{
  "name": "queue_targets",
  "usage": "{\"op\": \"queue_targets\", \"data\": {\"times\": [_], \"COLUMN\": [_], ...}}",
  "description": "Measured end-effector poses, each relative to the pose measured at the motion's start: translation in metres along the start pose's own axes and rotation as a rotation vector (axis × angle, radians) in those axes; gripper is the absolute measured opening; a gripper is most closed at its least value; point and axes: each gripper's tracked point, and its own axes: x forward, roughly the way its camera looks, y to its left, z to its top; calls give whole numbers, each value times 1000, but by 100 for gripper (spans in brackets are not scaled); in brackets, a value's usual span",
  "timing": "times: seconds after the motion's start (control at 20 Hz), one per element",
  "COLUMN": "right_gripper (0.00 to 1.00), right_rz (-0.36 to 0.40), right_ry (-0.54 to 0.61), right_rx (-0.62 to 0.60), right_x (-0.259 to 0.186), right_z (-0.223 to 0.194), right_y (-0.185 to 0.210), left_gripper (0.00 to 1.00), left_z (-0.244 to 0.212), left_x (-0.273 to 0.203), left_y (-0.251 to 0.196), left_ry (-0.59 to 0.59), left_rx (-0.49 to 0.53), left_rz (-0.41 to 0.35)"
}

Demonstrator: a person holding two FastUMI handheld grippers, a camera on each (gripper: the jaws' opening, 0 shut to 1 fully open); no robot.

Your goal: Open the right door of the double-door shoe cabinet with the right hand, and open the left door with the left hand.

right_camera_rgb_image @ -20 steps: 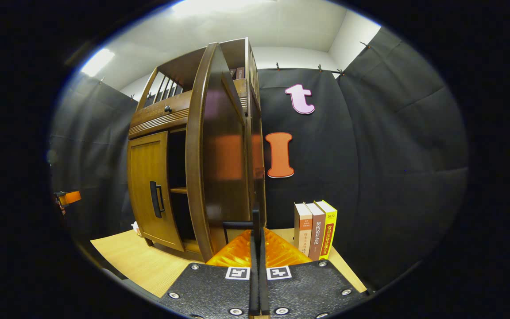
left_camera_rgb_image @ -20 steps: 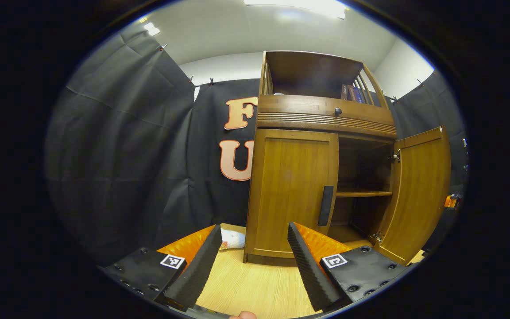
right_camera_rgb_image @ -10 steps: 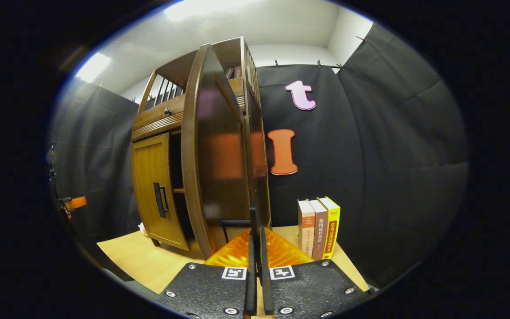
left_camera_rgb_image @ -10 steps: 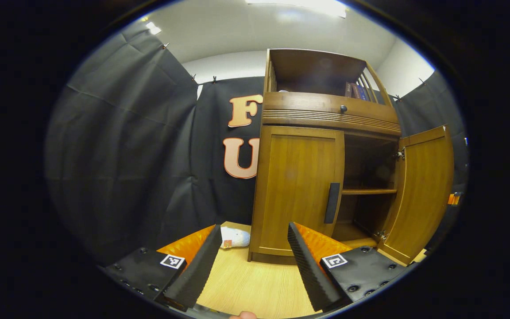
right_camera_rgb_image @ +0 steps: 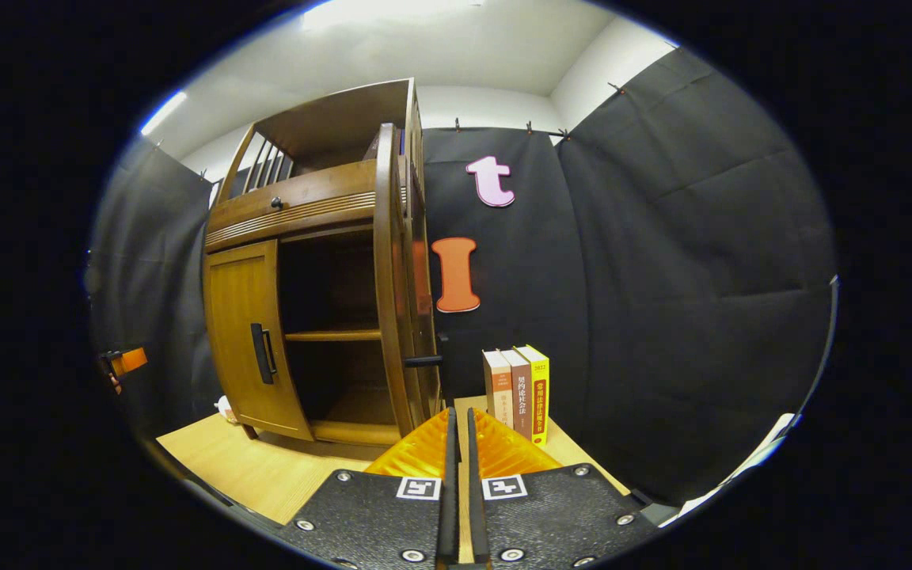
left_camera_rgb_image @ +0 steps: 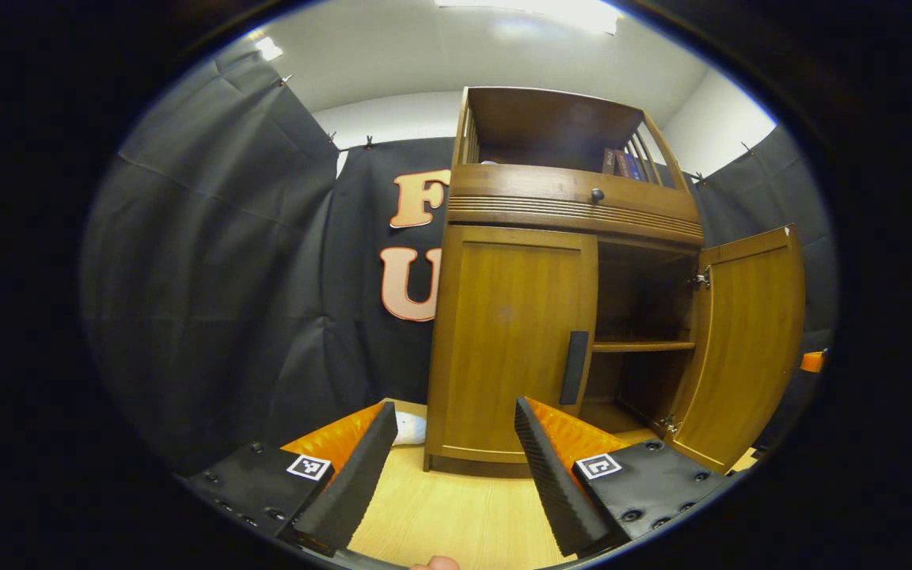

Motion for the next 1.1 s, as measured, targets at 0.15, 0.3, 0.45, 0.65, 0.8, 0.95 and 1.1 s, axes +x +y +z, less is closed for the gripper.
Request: {"op": "queue_targets", "data": {"times": [0.15, 0.3, 0.45, 0.65, 0.8, 0.95, 1.1], "right_gripper": [8, 19, 51, 93, 92, 98, 92], "right_rz": [0, 46, 40, 71, 74, 88, 79], "right_ry": [-11, 9, 12, 18, 23, 4, 3], "right_rx": [-29, -38, -66, -60, -51, -22, 1], "right_x": [-12, -14, -12, -8, -5, -9, -13], "right_z": [7, 5, 1, -4, -5, -1, -2], "right_y": [26, 58, 68, 84, 88, 94, 89], "left_gripper": [96, 94, 94, 94, 99, 94, 94], "left_z": [1, 2, 9, 6, 3, -2, -2], "left_x": [11, 24, 37, 59, 81, 116, 152], "left_y": [-22, -48, -69, -100, -129, -148, -162], "left_ry": [1, 2, -8, 9, 24, 44, 26], "left_rx": [5, -12, 5, -20, -18, 12, 50], "left_rz": [-47, -107, -162, -234, -289, -314, -312]}}
